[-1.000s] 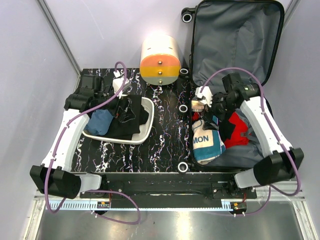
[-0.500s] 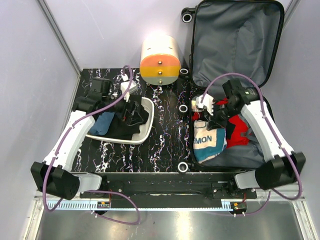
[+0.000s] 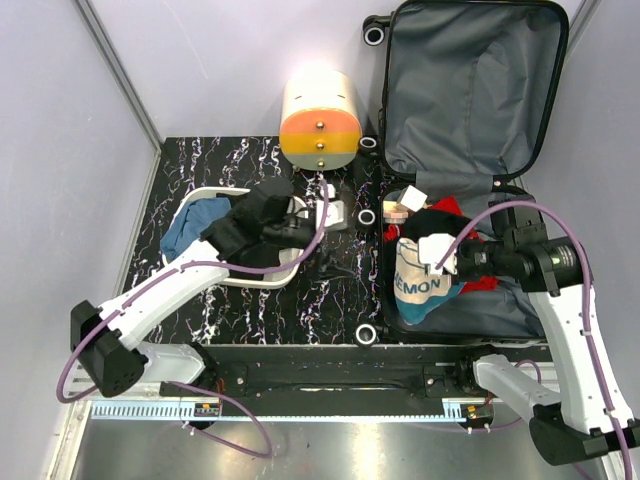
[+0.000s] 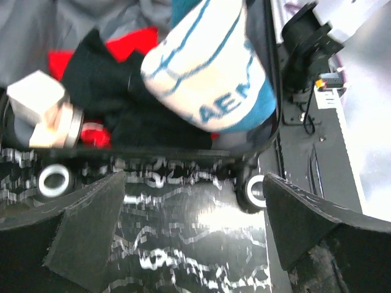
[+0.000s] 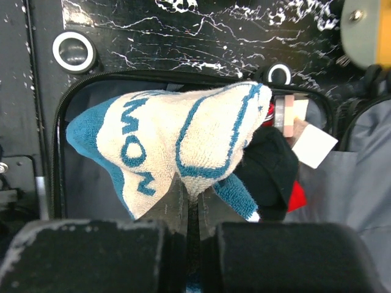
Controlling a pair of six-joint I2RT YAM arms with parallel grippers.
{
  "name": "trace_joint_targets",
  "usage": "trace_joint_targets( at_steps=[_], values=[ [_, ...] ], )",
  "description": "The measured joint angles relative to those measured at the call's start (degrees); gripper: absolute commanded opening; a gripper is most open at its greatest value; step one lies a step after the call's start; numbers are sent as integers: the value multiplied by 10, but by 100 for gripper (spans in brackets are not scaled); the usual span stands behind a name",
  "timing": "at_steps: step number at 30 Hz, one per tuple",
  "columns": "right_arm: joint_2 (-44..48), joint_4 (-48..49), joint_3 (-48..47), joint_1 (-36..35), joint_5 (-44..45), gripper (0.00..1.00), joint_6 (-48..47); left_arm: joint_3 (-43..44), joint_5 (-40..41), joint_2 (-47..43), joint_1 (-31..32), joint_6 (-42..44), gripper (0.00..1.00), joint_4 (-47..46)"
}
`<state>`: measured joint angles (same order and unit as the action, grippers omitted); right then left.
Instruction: Open, take out, and arrange the luggage
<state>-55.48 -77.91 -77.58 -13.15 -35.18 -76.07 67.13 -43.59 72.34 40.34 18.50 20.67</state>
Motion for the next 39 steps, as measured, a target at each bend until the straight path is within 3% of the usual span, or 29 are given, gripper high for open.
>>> trace_joint_targets(
  at_steps=[3,8,15,21,24,25,26,27,28,29,31,32,34,39],
  values=[
    [27,3,13,0,-2,0,-50,33,2,34,59,5,99,-40],
    [85,30,44,0,-6,0,-114,82,9,96,106,-15,99,-85],
    [174,115,106,0,-37,0,-166,71,6,135,110,-118,99,-166],
    [200,165,140,-1,-68,0,-188,70,10,161,127,-155,99,-216],
    [199,188,146,-1,-80,0,-188,70,9,175,134,-169,72,-234],
    [199,195,146,-1,-80,0,-188,70,8,178,136,-173,49,-238],
    [198,202,146,-1,-80,0,-184,70,5,179,137,-174,39,-240],
    [196,209,146,-1,-80,3,-180,70,3,179,137,-180,26,-240],
    [194,216,146,-1,-80,11,-177,70,0,179,137,-181,6,-240],
    [190,224,146,-1,-79,36,-167,71,-2,179,137,-183,0,-240],
    [180,232,145,-1,-79,58,-144,71,-2,176,135,-192,0,-232],
    [174,239,144,-1,-79,83,-129,71,-2,173,132,-196,0,-225],
    [159,254,140,-1,-76,100,-97,71,-2,160,122,-210,0,-188],
    [126,283,132,-2,-44,100,-17,66,-15,105,64,-225,0,-71]
  ],
)
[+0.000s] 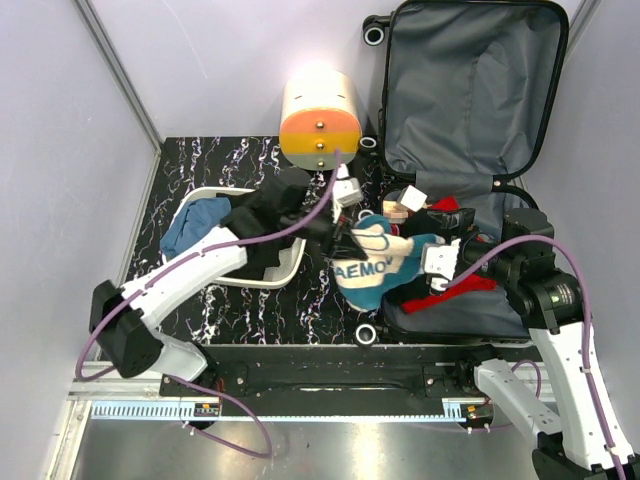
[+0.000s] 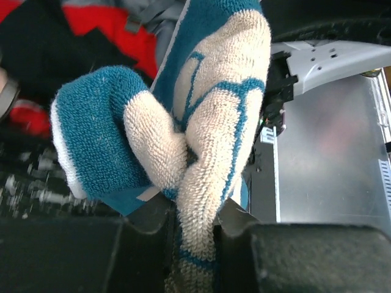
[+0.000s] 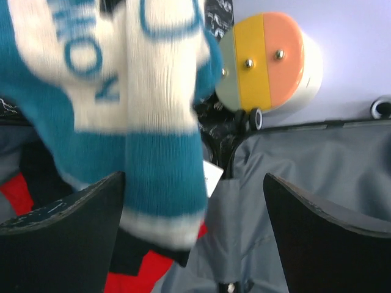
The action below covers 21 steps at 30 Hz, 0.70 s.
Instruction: Open, take out, and arrange the luggage
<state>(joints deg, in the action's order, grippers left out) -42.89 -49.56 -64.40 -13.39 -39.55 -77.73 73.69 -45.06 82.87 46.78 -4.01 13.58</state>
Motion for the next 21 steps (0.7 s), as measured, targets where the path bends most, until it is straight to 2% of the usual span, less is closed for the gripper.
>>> trace_joint_targets(
  at_steps=[4,9,16,21],
  values=[
    [-11,15,0,0,35,100,56,2,-14,-37,-70,43,0,130],
    [-12,25,1,0,63,100,90,6,-15,-16,-169,142,0,318],
    [-13,30,4,0,80,99,108,85,11,113,-341,292,2,543],
    [-16,30,4,0,86,100,110,203,45,184,-413,360,5,607]
  ],
)
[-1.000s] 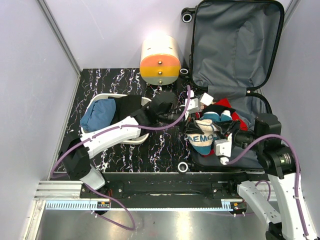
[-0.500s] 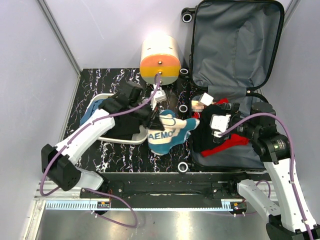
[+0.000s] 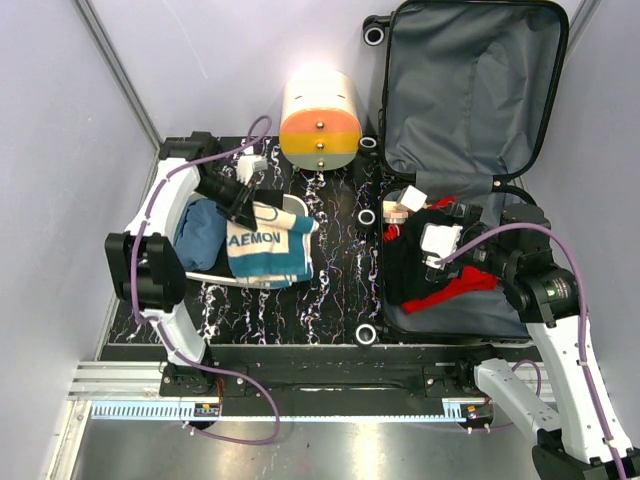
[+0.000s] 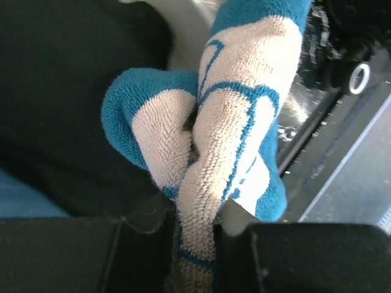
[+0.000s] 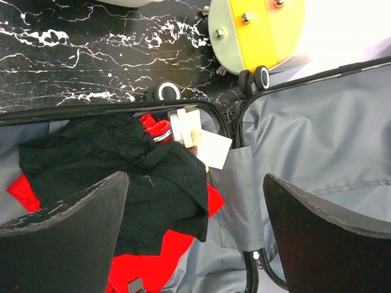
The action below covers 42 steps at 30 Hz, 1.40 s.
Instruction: Open, take out, and arrange the luggage
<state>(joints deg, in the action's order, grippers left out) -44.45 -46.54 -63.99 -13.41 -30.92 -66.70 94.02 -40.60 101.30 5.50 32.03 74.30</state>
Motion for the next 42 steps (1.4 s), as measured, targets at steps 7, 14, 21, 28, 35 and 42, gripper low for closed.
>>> trace_joint_targets(
  at_steps=[7,14,21,28,35,42],
  values=[
    [-17,-9,-2,0,13,100,10,71,78,102,-50,48,47,-1],
    [-104,-120,-56,0,66,100,96,111,127,158,-54,45,99,-33],
    [-177,-197,-55,6,92,100,204,189,119,86,-54,33,99,-59],
    [-259,-172,-83,116,74,93,331,173,55,-98,-54,-27,99,-121],
    [-318,-82,-72,132,62,94,494,49,6,-193,-53,-110,99,-202],
    [-349,-3,-36,130,70,91,571,-32,1,-194,-53,-161,99,-220]
  ],
)
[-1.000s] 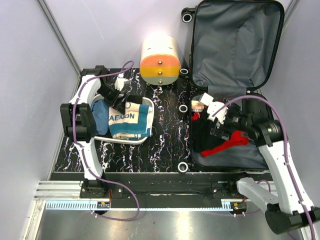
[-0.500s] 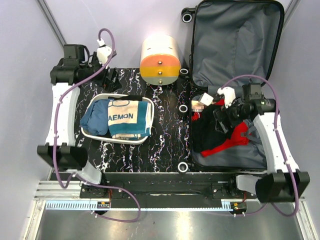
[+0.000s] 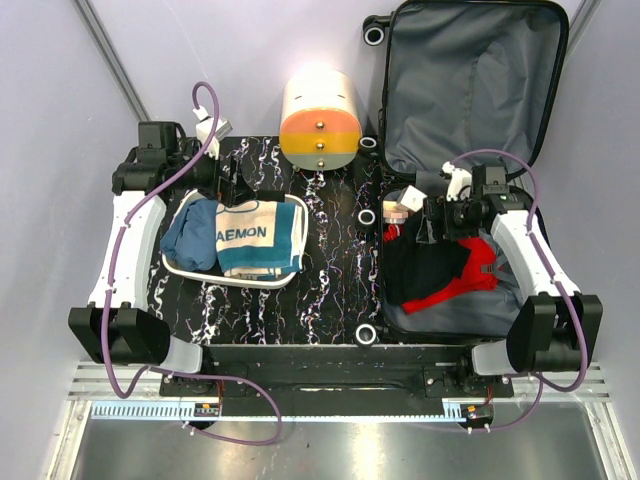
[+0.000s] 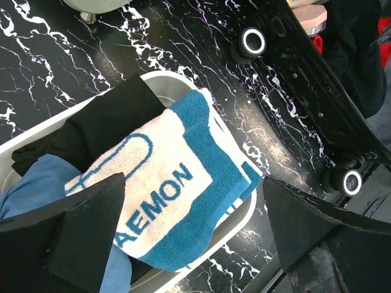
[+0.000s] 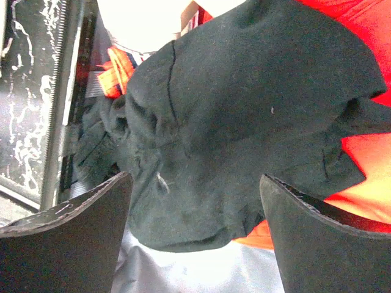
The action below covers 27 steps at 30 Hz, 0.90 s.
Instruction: Open, take out, and arrange the luggage
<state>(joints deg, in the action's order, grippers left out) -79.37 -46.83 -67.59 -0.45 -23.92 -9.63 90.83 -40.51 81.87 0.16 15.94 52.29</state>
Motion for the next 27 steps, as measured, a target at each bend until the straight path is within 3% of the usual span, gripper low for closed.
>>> trace_joint_targets(
  at_steps=[5,8,9,12,13,27],
  values=[
    [-22,44,39,-28,40,75,12,-14,-4,-3,0,-28,99,-19],
    [-31,54,46,-37,66,47,12,-21,-5,-4,0,-40,99,-26],
    [-32,57,46,-37,73,29,14,-22,-5,-4,0,-44,99,-27],
    [-29,57,46,-37,85,10,11,-24,-6,-4,0,-52,99,-28],
    [-27,56,46,-37,86,0,7,-24,-7,-4,0,-54,99,-28],
    [112,-33,-23,-21,33,0,-83,-24,-60,-6,10,-20,99,-28]
  ],
)
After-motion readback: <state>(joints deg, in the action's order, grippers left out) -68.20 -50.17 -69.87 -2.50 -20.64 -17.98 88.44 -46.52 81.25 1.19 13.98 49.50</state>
